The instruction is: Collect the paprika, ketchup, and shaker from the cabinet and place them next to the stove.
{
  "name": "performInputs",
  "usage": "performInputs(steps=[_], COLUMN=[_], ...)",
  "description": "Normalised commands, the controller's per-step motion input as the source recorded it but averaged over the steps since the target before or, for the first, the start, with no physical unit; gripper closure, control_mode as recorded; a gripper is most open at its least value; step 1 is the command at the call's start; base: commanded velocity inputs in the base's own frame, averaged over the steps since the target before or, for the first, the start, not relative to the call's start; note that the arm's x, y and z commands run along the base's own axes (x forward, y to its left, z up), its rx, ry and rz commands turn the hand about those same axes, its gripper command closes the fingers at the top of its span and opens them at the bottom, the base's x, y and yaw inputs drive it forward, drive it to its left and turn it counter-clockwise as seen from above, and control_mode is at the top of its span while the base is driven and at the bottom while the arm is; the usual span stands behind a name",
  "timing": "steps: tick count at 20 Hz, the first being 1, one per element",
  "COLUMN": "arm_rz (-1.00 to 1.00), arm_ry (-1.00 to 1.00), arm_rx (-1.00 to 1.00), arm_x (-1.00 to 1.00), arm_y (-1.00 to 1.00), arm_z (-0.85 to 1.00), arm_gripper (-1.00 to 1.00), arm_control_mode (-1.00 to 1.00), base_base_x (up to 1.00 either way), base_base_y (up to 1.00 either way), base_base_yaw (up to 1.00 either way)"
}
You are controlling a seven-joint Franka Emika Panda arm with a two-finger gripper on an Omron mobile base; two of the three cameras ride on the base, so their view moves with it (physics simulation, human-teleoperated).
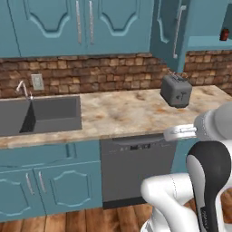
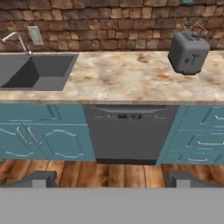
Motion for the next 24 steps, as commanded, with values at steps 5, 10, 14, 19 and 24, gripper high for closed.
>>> performInputs(steps=[5,10,14,19,24], arm_rz=[0.00,0.00,0.00,0.00,0.00], arm_ry=[0.00,0.00,0.00,0.00,0.00], arm_rx=[0.00,0.00,0.00,0.00,0.00], arm_x=[0.00,0.00,0.00,0.00,0.00], arm_y=[0.00,0.00,0.00,0.00,0.00], arm_z=[0.00,0.00,0.00,0.00,0.00], arm_gripper=[-1.00,-1.00,-1.00,-1.00,-1.00], arm_control_mode=[1.00,1.00,1.00,1.00,1.00], base_base_x=[-0.10,0.04,0.37,0.66,0.76], base_base_y=[-0.94,-0.90,-0.56,-0.30,-0.22], base_base_yaw=[-0.26,-0.15,-0.02,0.00,0.00])
